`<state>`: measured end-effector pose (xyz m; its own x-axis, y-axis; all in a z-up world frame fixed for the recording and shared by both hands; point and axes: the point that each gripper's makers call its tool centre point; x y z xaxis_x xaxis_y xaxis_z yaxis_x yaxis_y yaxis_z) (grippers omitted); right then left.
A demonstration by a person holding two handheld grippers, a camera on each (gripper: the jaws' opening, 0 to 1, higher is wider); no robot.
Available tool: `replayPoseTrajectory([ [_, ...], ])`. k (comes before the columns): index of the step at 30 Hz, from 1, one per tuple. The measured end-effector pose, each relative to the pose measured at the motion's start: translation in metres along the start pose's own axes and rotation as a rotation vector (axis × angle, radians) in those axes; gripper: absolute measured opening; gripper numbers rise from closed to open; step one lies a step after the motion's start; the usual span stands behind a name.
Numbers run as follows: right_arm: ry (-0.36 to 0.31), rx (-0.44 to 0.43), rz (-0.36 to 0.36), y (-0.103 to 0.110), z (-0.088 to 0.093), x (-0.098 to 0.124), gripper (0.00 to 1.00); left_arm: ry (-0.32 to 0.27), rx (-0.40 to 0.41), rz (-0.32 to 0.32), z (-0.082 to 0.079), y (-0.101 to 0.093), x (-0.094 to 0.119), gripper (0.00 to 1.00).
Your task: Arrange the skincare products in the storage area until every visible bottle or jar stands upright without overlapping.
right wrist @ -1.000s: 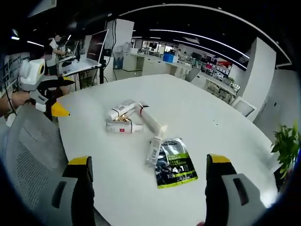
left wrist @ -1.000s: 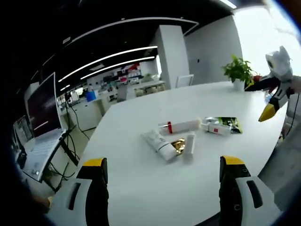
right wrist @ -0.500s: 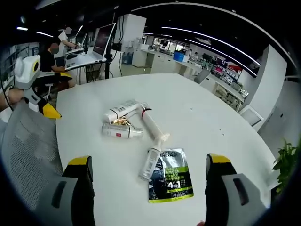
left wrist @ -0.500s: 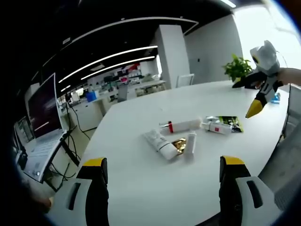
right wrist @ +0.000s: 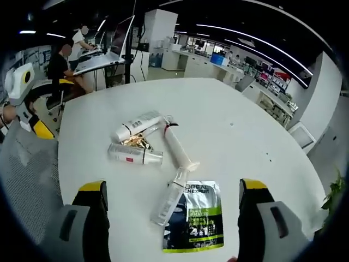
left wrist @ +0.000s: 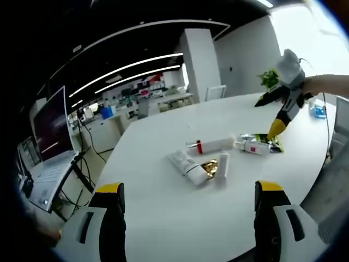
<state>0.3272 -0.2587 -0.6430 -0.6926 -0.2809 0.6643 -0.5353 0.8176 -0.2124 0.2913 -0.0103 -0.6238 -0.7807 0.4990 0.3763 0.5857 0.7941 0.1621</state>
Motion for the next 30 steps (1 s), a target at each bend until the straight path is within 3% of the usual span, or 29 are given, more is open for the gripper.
replayPoseTrajectory([
  [7,0.034,0.025,-0.036,-0.006,-0.011,-0.022,1.00,0.003,-0.008,0.000,0.001,0.000,-0.001,0.97],
  [12,0.080,0.008,-0.103,0.000,-0.009,-0.036,1.00,-0.004,-0.015,-0.003,0.001,0.001,-0.001,0.97],
  [22,0.097,0.026,-0.123,-0.011,-0.022,-0.058,1.00,0.010,-0.018,-0.002,0.005,0.002,-0.004,0.97],
  [25,0.116,0.050,-0.126,-0.015,-0.023,-0.066,0.92,0.011,-0.023,-0.005,0.005,0.003,-0.005,0.97],
  [30,0.137,0.046,-0.143,-0.020,-0.025,-0.083,0.89,0.012,-0.021,-0.013,0.006,0.005,-0.005,0.97],
])
Point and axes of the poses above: the point that each gripper's makers call its tool centre point, and the gripper's own axes: x roughly backward along the fingers, y roughly to its left, z roughly out of its underside
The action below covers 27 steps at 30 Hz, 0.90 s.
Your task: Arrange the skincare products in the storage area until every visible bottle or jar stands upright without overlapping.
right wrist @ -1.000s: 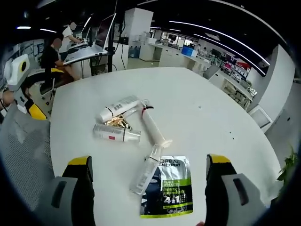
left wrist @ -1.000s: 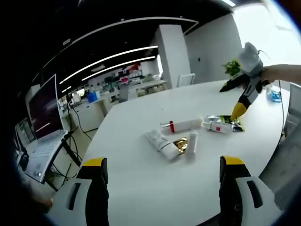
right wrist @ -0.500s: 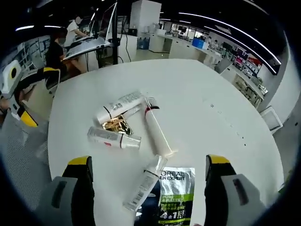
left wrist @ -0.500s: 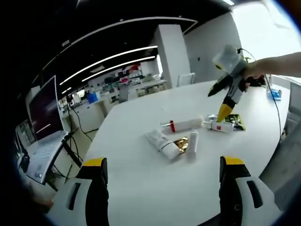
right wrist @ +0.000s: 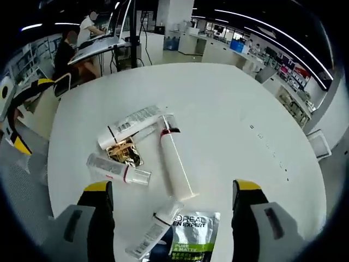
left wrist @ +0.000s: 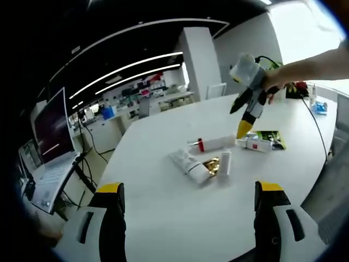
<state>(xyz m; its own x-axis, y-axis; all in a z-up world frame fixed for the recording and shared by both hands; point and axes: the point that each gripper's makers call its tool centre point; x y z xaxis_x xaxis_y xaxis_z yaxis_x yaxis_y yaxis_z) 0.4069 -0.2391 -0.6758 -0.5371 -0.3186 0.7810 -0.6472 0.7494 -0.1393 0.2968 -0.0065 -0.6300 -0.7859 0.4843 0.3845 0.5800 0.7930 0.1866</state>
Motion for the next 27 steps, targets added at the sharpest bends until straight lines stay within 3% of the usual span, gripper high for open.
replayPoseTrajectory([
  [5,-0.020,-0.075,-0.043,0.002,-0.009,-0.012,0.81,-0.011,-0.009,-0.002,-0.002,0.000,0.000,0.97],
  [10,-0.003,-0.082,-0.052,-0.003,-0.010,-0.026,0.68,-0.005,-0.009,-0.003,-0.001,0.000,0.000,0.97],
  [14,0.022,-0.094,-0.082,0.001,-0.006,-0.037,0.65,-0.008,-0.010,-0.002,-0.001,0.000,0.001,0.97],
  [27,0.117,-0.001,-0.123,0.001,0.000,-0.064,0.53,-0.001,-0.011,-0.001,-0.001,-0.001,0.000,0.97],
])
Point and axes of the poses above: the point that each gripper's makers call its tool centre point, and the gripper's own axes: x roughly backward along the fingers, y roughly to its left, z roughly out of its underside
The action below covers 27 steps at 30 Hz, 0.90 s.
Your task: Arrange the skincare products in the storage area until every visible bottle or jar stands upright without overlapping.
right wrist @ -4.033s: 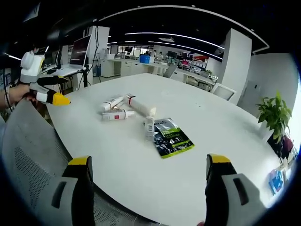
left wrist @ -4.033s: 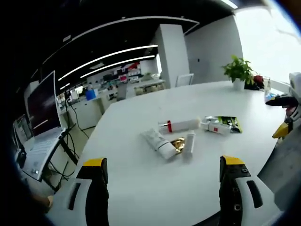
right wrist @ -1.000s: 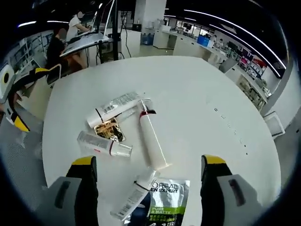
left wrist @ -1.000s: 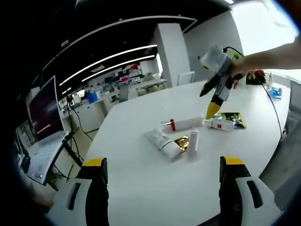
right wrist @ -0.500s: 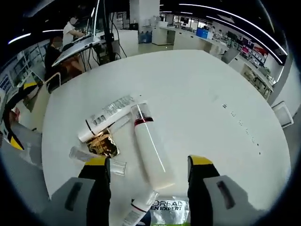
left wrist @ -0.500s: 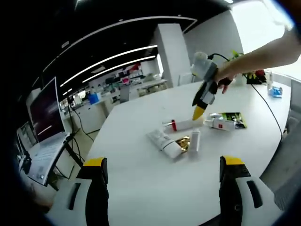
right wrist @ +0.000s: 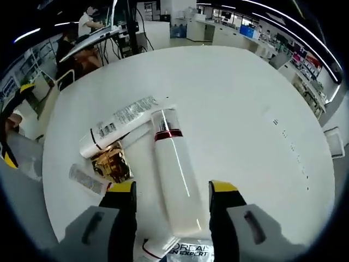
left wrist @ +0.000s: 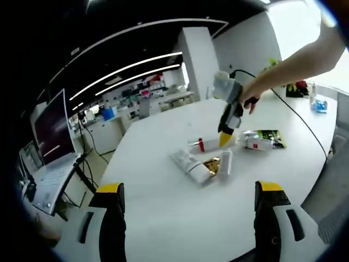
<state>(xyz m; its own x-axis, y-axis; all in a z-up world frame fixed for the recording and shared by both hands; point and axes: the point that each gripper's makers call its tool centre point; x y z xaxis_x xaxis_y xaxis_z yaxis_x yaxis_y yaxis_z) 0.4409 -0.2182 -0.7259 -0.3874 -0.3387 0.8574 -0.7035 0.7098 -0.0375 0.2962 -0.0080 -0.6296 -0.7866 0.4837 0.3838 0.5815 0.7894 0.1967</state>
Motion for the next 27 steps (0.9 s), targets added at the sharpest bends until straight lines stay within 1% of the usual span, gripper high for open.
replayPoseTrajectory([
  [5,0.049,0.052,-0.019,-0.001,0.004,-0.006,0.49,0.005,-0.002,-0.001,0.000,0.000,0.000,0.97],
  [8,0.084,0.064,-0.035,-0.005,0.007,-0.011,0.45,0.007,-0.005,0.005,0.001,-0.002,-0.001,0.97],
  [15,0.171,0.098,-0.082,-0.006,0.014,-0.016,0.42,0.014,-0.004,0.000,0.002,-0.001,-0.001,0.97],
  [19,0.223,0.148,-0.104,-0.006,0.017,-0.018,0.39,0.020,-0.003,-0.002,0.003,-0.001,-0.002,0.97],
  [23,0.257,0.186,-0.106,-0.009,0.015,-0.021,0.37,0.021,-0.002,-0.003,0.003,0.000,-0.002,0.97],
  [24,0.266,0.184,-0.112,-0.008,0.015,-0.021,0.37,0.021,-0.002,-0.003,0.003,0.000,-0.002,0.97],
  [27,0.295,0.218,-0.117,-0.008,0.016,-0.021,0.36,0.027,-0.005,-0.004,0.004,0.000,-0.002,0.97],
])
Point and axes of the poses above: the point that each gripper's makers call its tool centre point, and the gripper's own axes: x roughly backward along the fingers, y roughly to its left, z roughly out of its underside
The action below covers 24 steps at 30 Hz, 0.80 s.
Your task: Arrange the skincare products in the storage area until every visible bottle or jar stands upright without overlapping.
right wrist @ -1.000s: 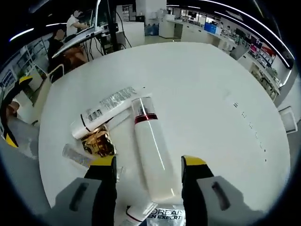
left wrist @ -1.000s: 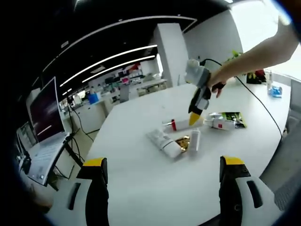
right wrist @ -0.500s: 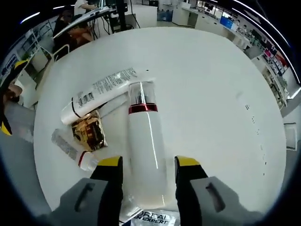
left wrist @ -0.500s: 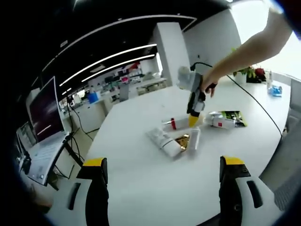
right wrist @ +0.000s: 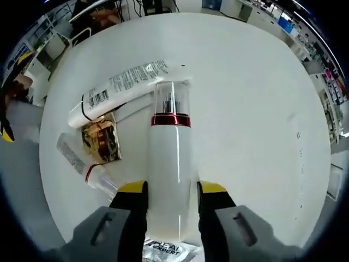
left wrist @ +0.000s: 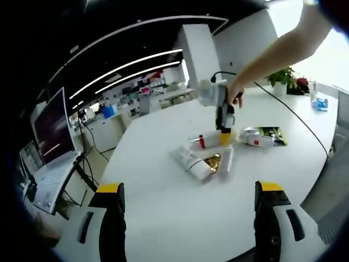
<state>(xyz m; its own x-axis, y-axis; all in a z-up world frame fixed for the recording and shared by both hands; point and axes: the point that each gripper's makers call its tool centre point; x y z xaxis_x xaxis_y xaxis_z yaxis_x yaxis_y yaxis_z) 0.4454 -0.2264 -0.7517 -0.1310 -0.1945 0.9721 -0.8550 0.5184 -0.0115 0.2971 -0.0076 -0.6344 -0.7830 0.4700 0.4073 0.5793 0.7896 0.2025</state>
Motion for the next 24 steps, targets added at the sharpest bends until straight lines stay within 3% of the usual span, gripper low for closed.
replayPoseTrajectory([
  [12,0.061,0.047,-0.005,0.0028,-0.0022,-0.0012,0.35,0.005,-0.006,0.002,0.0010,-0.0001,-0.0003,0.97],
  [16,0.061,0.008,0.001,0.0041,-0.0034,0.0008,0.29,0.011,-0.010,0.007,0.0019,-0.0010,-0.0012,0.97],
  [22,0.068,-0.003,0.010,0.0059,-0.0037,0.0042,0.28,0.010,-0.004,-0.001,0.0013,0.0010,-0.0010,0.97],
  [24,0.071,-0.044,0.017,0.0073,-0.0021,0.0050,0.28,0.011,-0.006,0.001,0.0016,0.0008,-0.0008,0.97],
])
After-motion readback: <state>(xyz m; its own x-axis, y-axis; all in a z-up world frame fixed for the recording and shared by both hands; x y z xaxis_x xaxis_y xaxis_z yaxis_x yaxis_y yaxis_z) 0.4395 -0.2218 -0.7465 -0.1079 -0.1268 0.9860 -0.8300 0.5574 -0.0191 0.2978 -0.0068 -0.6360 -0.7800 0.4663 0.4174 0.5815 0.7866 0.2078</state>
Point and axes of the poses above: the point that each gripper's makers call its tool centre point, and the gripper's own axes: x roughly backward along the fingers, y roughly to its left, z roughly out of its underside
